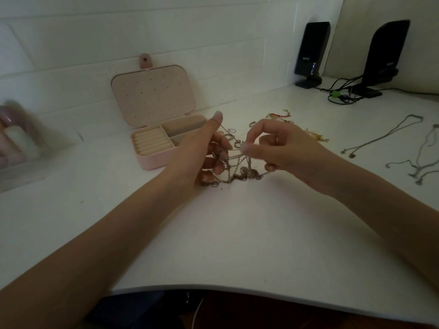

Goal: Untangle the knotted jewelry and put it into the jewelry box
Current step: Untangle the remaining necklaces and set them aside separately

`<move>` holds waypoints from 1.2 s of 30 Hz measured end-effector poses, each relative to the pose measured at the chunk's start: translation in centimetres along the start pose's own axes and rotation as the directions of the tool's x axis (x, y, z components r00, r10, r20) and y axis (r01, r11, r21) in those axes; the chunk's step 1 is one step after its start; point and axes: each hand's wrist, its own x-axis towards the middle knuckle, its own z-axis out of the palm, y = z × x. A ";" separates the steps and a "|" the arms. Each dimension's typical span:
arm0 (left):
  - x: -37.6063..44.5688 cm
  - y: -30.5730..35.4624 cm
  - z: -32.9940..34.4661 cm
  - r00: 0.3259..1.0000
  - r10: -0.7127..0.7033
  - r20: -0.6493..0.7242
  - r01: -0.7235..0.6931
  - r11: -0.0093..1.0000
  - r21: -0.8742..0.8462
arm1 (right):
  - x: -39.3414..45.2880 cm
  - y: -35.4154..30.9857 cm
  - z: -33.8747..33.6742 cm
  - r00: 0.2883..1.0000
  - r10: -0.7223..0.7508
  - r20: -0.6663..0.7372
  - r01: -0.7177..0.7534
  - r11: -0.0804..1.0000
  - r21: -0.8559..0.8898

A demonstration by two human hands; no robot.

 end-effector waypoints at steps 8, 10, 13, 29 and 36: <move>0.2 0.1 -0.1 0.998 -0.056 0.043 0.059 0.997 -0.057 | 0.4 0.0 -0.2 0.995 0.045 -0.087 -0.030 0.985 0.171; 0.2 0.0 -0.1 0.999 -0.028 0.033 0.029 1.000 -0.007 | 0.5 0.0 -0.3 0.990 0.122 -0.064 -0.088 0.918 0.387; 0.2 0.0 0.1 1.000 0.004 0.029 -0.007 0.995 0.104 | 0.7 -0.3 -0.5 0.978 0.188 -0.094 -0.098 0.806 0.584; 0.6 0.0 -0.8 0.994 0.008 -0.112 -0.008 1.000 -0.004 | 0.9 0.1 -2.1 0.795 0.051 -0.604 -0.076 0.997 -0.015; 0.4 0.2 -1.0 0.999 -0.016 -0.046 0.010 0.993 -0.119 | 1.0 0.0 -3.0 0.709 0.188 -0.679 0.014 0.960 0.281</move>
